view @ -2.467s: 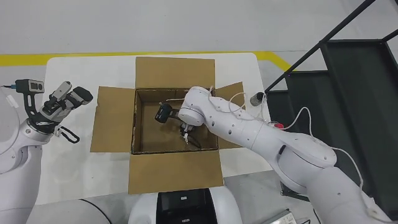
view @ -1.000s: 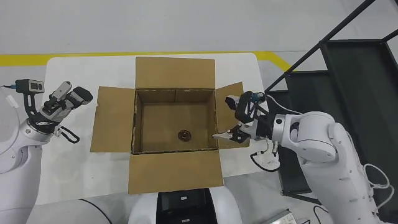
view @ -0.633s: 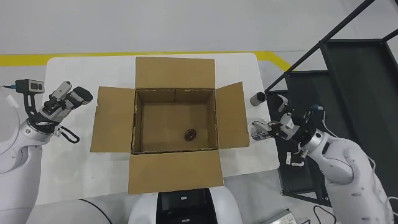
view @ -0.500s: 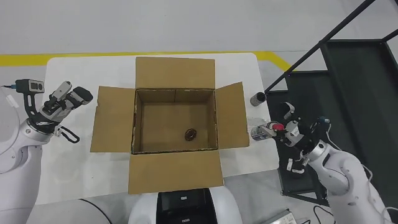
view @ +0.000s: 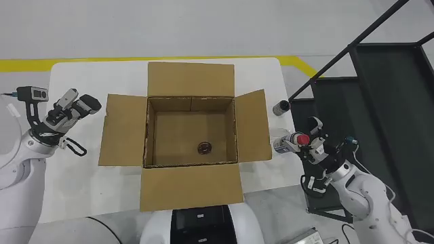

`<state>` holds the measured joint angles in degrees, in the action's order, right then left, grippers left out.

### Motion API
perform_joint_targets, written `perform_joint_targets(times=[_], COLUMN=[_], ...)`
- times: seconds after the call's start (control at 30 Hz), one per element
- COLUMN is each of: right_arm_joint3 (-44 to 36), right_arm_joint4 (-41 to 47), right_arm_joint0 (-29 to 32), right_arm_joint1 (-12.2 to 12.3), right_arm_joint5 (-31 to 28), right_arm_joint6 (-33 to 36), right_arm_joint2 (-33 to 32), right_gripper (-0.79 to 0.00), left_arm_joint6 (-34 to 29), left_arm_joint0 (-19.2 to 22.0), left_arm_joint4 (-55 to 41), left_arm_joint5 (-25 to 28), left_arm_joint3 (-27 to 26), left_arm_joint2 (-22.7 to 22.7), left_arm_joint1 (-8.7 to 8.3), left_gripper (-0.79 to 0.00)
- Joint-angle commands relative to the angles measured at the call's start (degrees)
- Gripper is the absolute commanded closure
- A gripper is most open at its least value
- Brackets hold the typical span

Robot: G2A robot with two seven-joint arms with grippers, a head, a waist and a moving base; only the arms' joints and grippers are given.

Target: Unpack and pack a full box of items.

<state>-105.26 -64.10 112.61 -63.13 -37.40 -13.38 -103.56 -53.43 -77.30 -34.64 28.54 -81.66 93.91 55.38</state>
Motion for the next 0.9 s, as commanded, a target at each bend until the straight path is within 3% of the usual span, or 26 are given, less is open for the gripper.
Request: perform_joint_targets(times=[0.0, 0.23, 0.47, 0.63, 0.87], right_arm_joint3=[0.00, 2.86, 14.22, 20.83, 27.99], right_arm_joint4=[0.00, 0.27, -2.14, -7.04, -11.77], right_arm_joint0=[0.00, -1.09, -2.93, -4.92, -8.95], right_arm_joint1=[0.00, -0.25, -0.71, -0.80, -1.09], right_arm_joint5=[0.00, 3.64, 6.47, 4.21, 4.93], right_arm_joint6=[-0.01, -0.71, -11.53, -18.86, -23.83], right_arm_joint2=[0.00, 0.40, 0.92, 3.27, 6.98], right_gripper=[-0.785, -0.785, -0.785, -0.785, -0.785], left_arm_joint6=[0.01, 0.01, 0.01, 0.01, 0.01], left_arm_joint0=[0.00, 0.00, 0.00, 0.00, 0.00], left_arm_joint4=[0.00, 0.00, 0.00, 0.00, 0.00], left_arm_joint5=[0.00, 0.00, 0.00, 0.00, 0.00], left_arm_joint3=[0.00, 0.00, 0.00, 0.00, 0.00], left_arm_joint2=[0.00, 0.00, 0.00, 0.00, 0.00], left_arm_joint1=[0.00, 0.00, 0.00, 0.00, 0.00], left_gripper=[-0.785, -0.785, -0.785, -0.785, -0.785])
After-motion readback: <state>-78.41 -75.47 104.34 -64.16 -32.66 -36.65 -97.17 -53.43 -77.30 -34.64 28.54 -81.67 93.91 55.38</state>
